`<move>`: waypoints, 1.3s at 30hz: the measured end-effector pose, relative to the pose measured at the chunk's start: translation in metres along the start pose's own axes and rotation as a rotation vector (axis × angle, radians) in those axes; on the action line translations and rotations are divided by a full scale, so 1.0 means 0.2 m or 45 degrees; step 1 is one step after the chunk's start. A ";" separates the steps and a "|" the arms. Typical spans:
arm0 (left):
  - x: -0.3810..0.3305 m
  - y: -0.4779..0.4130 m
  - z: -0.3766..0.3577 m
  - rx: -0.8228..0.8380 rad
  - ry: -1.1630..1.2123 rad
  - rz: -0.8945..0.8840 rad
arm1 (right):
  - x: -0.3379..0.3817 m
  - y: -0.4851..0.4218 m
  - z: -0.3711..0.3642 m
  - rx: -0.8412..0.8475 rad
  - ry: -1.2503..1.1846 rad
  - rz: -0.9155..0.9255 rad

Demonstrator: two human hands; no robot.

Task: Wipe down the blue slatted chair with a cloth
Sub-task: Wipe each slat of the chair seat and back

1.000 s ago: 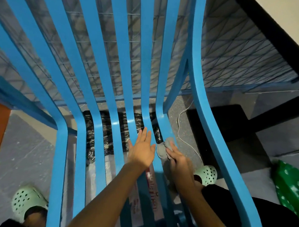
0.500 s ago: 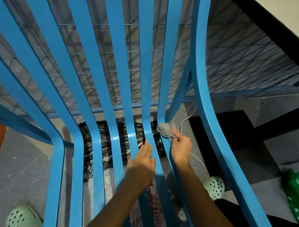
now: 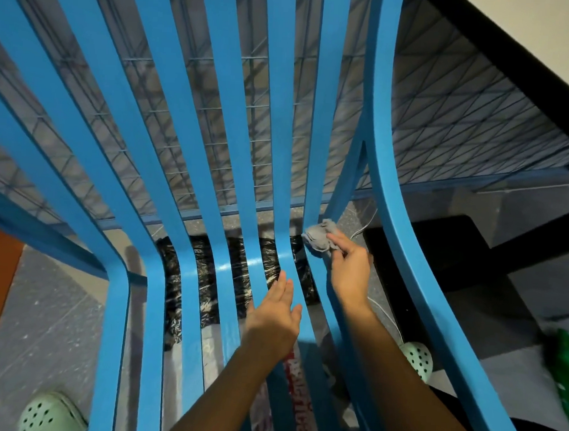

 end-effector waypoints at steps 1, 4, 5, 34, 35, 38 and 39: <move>0.00 0.00 0.00 0.001 -0.022 0.001 | 0.03 0.00 0.01 0.004 -0.026 0.041; -0.02 0.02 0.01 -0.017 -0.019 0.004 | 0.08 0.03 -0.04 0.145 0.018 0.193; -0.02 0.02 0.01 -0.021 -0.007 0.000 | 0.06 0.04 -0.07 0.181 0.091 0.177; 0.03 -0.03 -0.01 0.038 0.039 -0.006 | -0.05 -0.07 -0.08 0.120 0.317 -0.083; 0.03 -0.02 -0.01 0.041 0.034 -0.005 | -0.05 -0.08 -0.06 0.111 0.307 -0.110; 0.02 -0.02 -0.01 0.026 0.003 -0.026 | 0.08 -0.08 -0.06 0.137 0.245 0.141; 0.02 -0.02 -0.01 0.027 -0.004 -0.028 | 0.11 -0.06 -0.08 0.189 0.238 0.220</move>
Point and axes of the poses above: each hand's wrist, its own y-axis away from the middle knuckle, its own z-axis out of the back of the hand, x = y × z, the point moved 6 cm from there along -y, towards the middle knuckle, and after that the axes turned 9 degrees about y, right-handed, at the moved point
